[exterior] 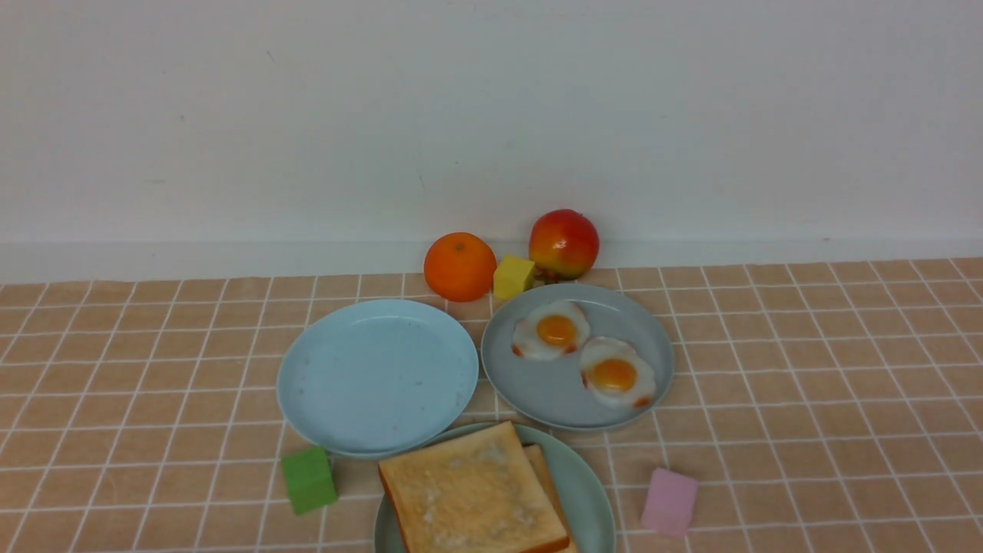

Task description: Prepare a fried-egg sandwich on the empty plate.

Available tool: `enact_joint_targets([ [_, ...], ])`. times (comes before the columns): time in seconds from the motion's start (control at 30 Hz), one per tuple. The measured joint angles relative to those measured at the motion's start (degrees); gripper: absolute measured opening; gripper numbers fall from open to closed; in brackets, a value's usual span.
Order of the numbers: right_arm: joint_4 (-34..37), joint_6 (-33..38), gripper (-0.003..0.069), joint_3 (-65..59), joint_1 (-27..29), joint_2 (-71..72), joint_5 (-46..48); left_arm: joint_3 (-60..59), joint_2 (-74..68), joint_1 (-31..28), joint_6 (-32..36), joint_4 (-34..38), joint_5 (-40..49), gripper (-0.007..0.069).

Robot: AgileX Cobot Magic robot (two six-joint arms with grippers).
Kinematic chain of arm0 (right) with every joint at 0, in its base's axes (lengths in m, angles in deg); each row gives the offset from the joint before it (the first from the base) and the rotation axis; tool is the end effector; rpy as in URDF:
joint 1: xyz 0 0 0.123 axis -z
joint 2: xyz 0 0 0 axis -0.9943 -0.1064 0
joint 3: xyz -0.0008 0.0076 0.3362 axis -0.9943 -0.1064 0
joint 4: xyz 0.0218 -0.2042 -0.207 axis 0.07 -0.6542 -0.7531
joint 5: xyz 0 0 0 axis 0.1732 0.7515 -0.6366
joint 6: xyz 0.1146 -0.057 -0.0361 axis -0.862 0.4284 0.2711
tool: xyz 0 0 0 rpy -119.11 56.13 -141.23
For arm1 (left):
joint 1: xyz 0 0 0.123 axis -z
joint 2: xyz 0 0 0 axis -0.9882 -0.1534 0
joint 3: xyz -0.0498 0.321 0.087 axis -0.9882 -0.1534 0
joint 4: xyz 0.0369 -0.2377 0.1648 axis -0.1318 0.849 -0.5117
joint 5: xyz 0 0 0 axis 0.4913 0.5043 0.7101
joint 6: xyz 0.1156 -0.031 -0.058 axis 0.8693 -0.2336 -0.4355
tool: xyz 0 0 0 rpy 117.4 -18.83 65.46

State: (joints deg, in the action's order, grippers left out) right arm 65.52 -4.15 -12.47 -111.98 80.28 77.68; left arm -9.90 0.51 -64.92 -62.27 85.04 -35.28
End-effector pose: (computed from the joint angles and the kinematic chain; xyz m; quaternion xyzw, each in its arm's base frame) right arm 0.0649 0.0255 0.2808 -0.1169 0.7064 0.1833 0.6736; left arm 0.0352 -0.0619 0.2797 0.0517 0.8295 -0.3303 0.4474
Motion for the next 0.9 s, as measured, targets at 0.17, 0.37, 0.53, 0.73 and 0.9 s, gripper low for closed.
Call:
enact_joint_targets([
  [0.17, 0.0, 0.0, 0.0007, 0.0, 0.0, 0.0, 0.0, -3.0, 4.1, -4.2, 2.6, -10.7, -18.9, -0.0013],
  [0.37, 0.0, 0.0, 0.0007, 0.0, 0.0, 0.0, 0.0, -13.8, 8.5, -11.7, 1.5, -21.2, -26.7, -0.0013],
  [0.53, 0.0, 0.0, 0.0009, 0.0, 0.0, 0.0, 0.0, -22.7, 8.5, -14.6, -1.6, -23.2, -25.5, -0.0010],
  [0.73, 0.0, 0.0, 0.0014, 0.0, 0.0, 0.0, 0.1, -25.9, 8.5, -15.0, -3.9, -24.7, -26.9, -0.0003],
  [0.9, 0.0, 0.0, 0.0018, 0.0, 0.0, 0.0, 0.2, -25.9, 8.5, -15.0, -4.3, -25.1, -27.2, 0.0001],
])
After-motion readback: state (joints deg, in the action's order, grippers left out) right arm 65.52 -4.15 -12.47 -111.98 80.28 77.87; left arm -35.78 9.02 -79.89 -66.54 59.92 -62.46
